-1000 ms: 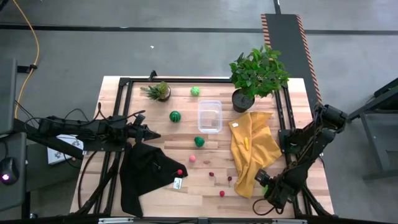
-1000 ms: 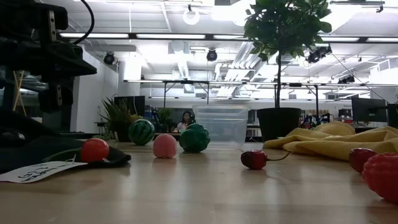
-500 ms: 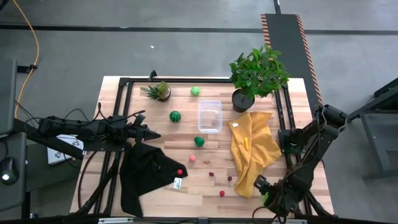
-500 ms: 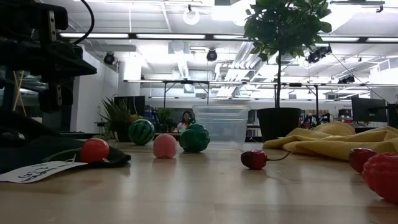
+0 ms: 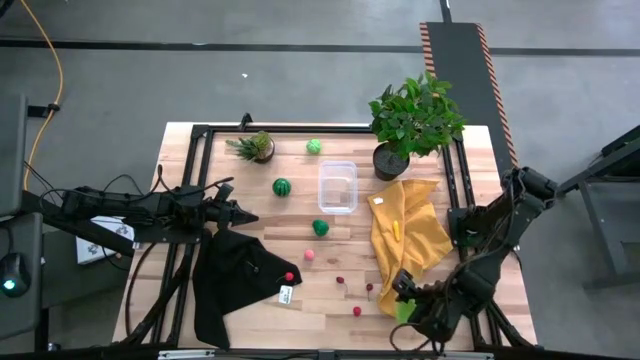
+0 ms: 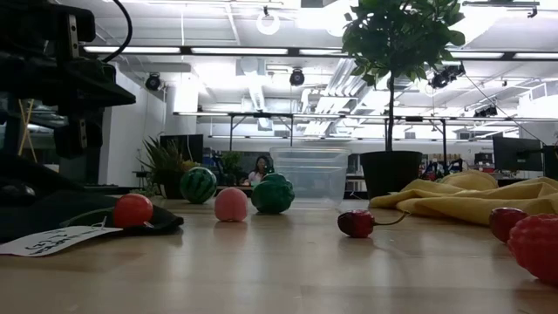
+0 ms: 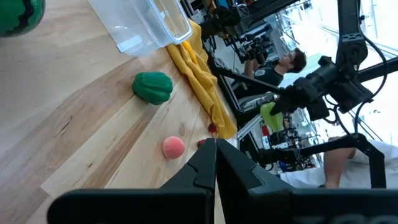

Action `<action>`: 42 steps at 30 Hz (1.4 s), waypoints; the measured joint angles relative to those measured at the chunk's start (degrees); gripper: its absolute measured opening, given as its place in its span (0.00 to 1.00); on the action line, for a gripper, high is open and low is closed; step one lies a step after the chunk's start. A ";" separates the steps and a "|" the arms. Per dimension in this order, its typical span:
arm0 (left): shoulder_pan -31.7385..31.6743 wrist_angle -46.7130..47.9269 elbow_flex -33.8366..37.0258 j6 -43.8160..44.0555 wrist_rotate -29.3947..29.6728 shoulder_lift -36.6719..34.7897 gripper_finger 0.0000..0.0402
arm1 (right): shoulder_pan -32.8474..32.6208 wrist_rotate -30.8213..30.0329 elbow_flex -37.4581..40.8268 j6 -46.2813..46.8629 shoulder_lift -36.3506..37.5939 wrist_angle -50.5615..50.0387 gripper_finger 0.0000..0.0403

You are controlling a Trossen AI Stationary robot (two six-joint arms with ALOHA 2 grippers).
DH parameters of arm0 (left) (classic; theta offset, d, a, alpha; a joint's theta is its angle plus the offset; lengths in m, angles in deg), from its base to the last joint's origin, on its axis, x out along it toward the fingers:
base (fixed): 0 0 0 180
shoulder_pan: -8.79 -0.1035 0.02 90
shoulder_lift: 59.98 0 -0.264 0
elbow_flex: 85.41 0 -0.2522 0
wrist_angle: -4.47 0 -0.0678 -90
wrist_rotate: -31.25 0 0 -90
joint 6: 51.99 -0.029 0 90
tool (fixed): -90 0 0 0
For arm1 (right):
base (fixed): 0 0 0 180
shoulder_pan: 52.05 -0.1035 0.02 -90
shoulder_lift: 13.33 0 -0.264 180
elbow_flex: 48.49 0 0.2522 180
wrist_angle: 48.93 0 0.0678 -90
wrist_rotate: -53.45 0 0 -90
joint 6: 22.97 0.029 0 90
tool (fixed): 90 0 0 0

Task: Pick and placing Produce into tupperware
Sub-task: Put the starfruit into the transparent bin

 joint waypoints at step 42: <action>0.00 -0.01 0.01 0.01 0.00 -0.01 0.00 | 32.53 -2.58 -22.05 8.35 -0.02 2.89 0.56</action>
